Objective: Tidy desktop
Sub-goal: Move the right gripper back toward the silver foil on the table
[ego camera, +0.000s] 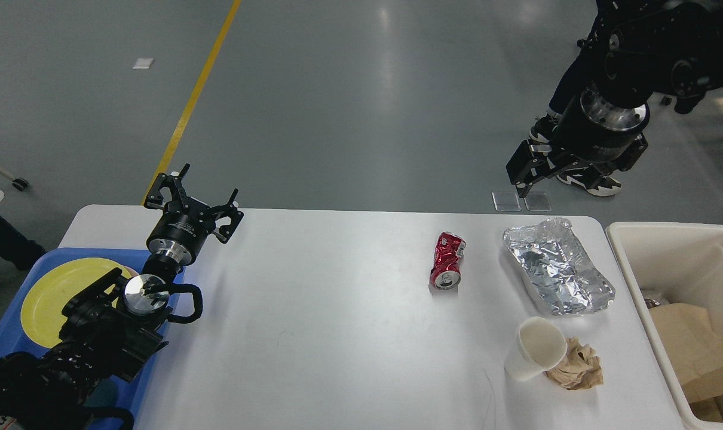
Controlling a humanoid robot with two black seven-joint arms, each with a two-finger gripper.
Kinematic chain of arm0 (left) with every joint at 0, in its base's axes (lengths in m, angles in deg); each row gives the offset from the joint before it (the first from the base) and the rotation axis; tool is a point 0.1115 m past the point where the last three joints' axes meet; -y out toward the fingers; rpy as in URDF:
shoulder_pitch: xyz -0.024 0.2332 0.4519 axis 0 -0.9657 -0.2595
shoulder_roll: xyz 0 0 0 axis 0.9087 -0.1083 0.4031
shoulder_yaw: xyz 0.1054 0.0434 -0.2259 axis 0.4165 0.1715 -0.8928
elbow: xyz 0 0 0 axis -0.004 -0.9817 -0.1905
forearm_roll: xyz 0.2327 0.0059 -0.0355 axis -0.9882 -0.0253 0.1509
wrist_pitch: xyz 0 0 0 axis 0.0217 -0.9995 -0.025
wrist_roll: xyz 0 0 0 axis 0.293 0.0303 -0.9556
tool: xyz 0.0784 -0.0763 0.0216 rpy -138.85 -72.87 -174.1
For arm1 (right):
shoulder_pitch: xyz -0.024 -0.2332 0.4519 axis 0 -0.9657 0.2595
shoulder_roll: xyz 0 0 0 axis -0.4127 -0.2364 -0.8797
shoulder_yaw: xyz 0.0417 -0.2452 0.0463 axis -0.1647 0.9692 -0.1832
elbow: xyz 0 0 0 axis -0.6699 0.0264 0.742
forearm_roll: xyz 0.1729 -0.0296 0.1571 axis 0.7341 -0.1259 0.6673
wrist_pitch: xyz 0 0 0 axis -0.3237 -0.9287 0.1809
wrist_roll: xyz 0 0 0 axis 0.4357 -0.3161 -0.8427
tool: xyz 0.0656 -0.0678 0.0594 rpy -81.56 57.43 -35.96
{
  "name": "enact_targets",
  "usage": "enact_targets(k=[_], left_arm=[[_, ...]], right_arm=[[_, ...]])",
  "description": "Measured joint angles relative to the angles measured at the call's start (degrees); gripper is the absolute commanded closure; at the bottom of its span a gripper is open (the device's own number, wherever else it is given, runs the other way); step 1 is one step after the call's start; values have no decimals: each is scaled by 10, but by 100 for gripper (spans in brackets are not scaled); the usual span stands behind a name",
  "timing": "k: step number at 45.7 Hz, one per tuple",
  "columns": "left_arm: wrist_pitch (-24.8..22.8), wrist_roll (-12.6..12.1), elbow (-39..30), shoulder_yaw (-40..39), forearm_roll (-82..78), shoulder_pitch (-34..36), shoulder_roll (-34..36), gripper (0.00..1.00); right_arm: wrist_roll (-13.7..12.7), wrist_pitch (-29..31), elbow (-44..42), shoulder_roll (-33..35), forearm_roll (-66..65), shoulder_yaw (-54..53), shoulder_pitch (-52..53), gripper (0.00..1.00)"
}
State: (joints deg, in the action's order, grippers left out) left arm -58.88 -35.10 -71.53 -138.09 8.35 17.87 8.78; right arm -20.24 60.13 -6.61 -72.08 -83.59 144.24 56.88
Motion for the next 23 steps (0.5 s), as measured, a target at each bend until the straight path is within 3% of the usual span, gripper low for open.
enact_targets(k=[7,18,23], left_arm=[[0,0,0,0,0,0,0,4],[0,0,0,0,0,0,0,4],[0,0,0,0,0,0,0,4]], right_arm=[[0,-43,-22,0,-3,-14,-60,0],[-1,-268,-122,-19,-5,-16,-288,0],[-1,-331,-165,-33,-6,-13,-361,0]])
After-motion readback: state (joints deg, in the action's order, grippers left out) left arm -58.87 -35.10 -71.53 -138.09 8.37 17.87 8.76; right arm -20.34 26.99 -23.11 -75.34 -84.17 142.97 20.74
